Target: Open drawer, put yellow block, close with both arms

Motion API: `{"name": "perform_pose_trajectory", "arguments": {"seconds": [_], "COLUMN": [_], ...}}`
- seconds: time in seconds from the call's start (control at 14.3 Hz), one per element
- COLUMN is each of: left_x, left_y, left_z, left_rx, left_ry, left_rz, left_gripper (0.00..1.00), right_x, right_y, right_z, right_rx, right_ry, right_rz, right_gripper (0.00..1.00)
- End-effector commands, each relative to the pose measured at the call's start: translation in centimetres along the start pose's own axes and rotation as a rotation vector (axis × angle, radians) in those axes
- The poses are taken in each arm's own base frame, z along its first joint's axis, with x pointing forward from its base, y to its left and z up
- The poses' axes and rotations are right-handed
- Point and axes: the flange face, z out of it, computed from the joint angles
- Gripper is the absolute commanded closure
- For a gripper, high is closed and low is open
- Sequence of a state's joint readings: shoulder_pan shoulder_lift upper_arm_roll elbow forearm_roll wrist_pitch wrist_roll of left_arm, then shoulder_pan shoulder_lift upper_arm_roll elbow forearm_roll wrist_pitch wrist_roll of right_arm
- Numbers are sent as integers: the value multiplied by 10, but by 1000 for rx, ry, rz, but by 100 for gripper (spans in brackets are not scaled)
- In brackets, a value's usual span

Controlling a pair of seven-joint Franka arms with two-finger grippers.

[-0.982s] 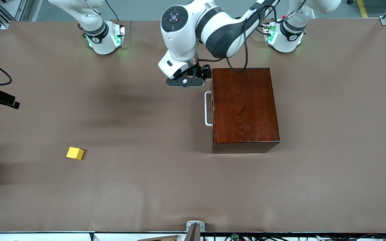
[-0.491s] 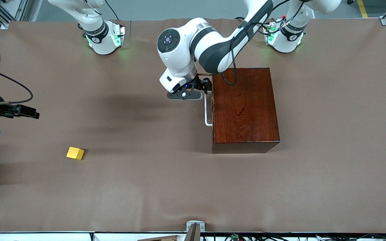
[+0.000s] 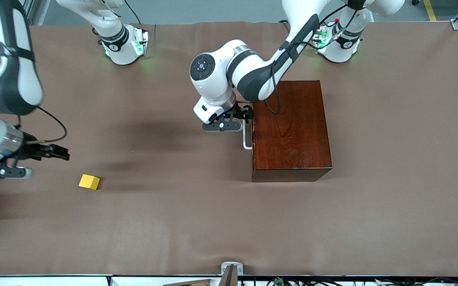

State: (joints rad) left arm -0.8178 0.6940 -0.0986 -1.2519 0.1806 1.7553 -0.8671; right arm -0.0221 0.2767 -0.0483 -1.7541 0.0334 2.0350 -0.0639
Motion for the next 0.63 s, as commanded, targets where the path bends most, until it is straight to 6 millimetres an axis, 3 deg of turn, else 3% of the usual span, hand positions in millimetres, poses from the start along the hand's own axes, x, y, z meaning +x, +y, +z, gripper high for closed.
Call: {"name": "perform_pose_trajectory", "arguments": {"seconds": [0.0, 0.28, 0.56], "left_x": [6, 9, 9], "left_y": [7, 13, 15], "left_z": [5, 25, 39], "left_rx": [1, 3, 17], "left_ry": [39, 31, 17], "left_rz": [4, 2, 1], "left_gripper": [0, 0, 0], "right_x": [9, 30, 40], "right_y": [10, 8, 6], "right_z": [44, 104, 141], "right_rx": [-11, -18, -26], "right_ry": [46, 114, 102], "right_rz": [17, 55, 89], "right_gripper": [0, 0, 0]}}
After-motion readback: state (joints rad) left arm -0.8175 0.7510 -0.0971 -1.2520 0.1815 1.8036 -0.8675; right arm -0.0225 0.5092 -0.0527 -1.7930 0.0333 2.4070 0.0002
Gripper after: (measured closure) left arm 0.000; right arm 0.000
